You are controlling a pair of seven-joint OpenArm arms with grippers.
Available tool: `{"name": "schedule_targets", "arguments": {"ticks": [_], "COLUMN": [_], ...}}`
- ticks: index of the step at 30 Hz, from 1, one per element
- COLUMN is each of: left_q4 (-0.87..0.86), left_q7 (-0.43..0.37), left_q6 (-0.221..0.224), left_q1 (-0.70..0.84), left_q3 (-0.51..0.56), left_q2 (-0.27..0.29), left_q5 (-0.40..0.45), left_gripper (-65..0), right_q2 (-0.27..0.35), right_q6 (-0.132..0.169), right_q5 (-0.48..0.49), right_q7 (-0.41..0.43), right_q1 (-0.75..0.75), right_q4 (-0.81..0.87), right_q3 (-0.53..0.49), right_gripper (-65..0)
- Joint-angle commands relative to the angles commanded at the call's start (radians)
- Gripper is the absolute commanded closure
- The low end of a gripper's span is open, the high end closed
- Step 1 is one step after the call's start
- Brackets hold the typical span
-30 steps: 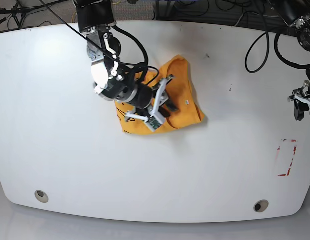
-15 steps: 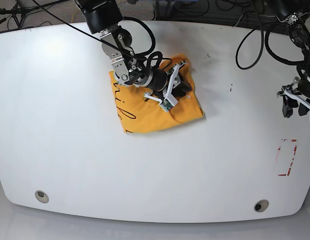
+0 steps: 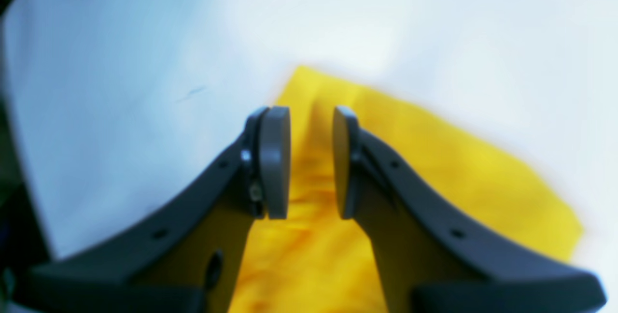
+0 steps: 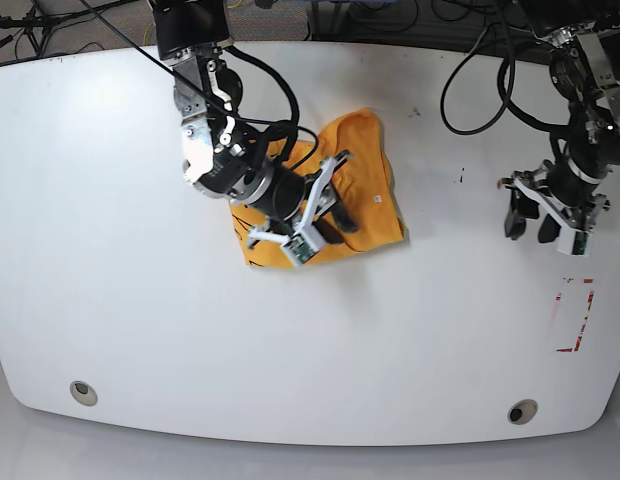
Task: Fold the T-shirt properly
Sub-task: 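Grasp the bundle's edges with both grippers and fold it over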
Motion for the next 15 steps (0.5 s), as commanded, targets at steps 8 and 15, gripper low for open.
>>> {"name": "schedule_targets", "arguments": {"ticks": [8,15], "left_q4": [0.002,0.002], "left_q7": [-0.002,-0.002], "left_q6": [0.002,0.003], "left_q1": [0.0,0.017], "left_q3": [0.242,0.439], "left_q2": [0.112,0.186], "left_q5": [0.003,0.005], "left_gripper": [-32.6,-32.5], "right_q2": [0.12,0.173], "right_q6": [0.0,0.002], "right_q5": [0.003,0.0], "right_q7": [0.02,0.184], "right_q1": [0.084,0.118], "right_q4": [-0.103,-0.27], "right_q3": [0.032,0.031], "right_gripper": [-14.3,-14.4]}}
